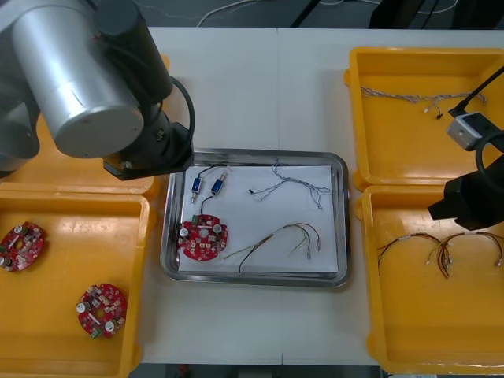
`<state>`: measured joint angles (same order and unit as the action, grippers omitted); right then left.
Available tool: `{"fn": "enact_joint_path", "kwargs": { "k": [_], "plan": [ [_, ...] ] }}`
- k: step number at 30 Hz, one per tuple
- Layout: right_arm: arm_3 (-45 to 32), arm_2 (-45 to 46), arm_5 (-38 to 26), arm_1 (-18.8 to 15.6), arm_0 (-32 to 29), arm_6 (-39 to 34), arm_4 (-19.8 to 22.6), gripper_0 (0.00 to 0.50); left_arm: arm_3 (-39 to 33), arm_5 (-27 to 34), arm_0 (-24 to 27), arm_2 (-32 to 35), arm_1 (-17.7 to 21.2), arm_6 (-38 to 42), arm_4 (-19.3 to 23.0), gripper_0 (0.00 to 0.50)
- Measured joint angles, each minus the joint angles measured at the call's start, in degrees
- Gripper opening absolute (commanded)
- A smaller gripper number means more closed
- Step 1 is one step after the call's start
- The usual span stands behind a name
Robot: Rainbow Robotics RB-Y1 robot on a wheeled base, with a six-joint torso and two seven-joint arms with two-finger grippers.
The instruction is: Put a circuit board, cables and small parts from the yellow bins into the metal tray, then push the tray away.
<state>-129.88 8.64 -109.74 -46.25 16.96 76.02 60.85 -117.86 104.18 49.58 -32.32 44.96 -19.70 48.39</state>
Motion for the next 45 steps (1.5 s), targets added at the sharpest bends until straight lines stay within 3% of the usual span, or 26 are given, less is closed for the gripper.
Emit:
{"fn": "enact_joint_path", "kwargs": {
  "k": [5,10,16,23,30,37,45],
  "plan": [
    [-2.03,-6.34,-0.03,-0.10,2.77,0.00,0.26,0.500,-0.68,2.73,-0.03,5.69,3.80,-6.99,5.37,0.500],
    [-2.74,-13.37,0.68,-0.24,6.37,0.02,0.57,0.500,-2.12,2.81,-2.08,11.40,7.77,-13.50,7.01,0.500],
    [-2.78,-21.10,5.57,-0.38,9.00,0.02,-0.07,0.500,-4.40,2.83,-9.30,20.43,10.60,-16.32,7.18,0.500],
    [-2.67,-32.32,10.75,-0.56,13.29,0.02,-5.54,0.500,-6.45,2.57,-19.93,30.80,11.34,-22.58,6.72,0.500],
    [1.59,-45.69,13.53,-0.22,21.77,1.26,-6.79,0.500,-7.36,-2.54,-29.43,35.76,11.39,-32.07,3.35,0.500],
    [9.46,-55.66,13.54,5.27,29.83,2.20,-7.49,0.500,-7.58,-5.36,-35.72,38.58,11.39,-32.44,1.52,0.500],
    [13.93,-63.17,13.54,11.47,33.62,4.71,-12.73,0.500,-7.65,-5.37,-39.08,44.18,11.28,-39.38,2.47,0.500]
  ]
}}
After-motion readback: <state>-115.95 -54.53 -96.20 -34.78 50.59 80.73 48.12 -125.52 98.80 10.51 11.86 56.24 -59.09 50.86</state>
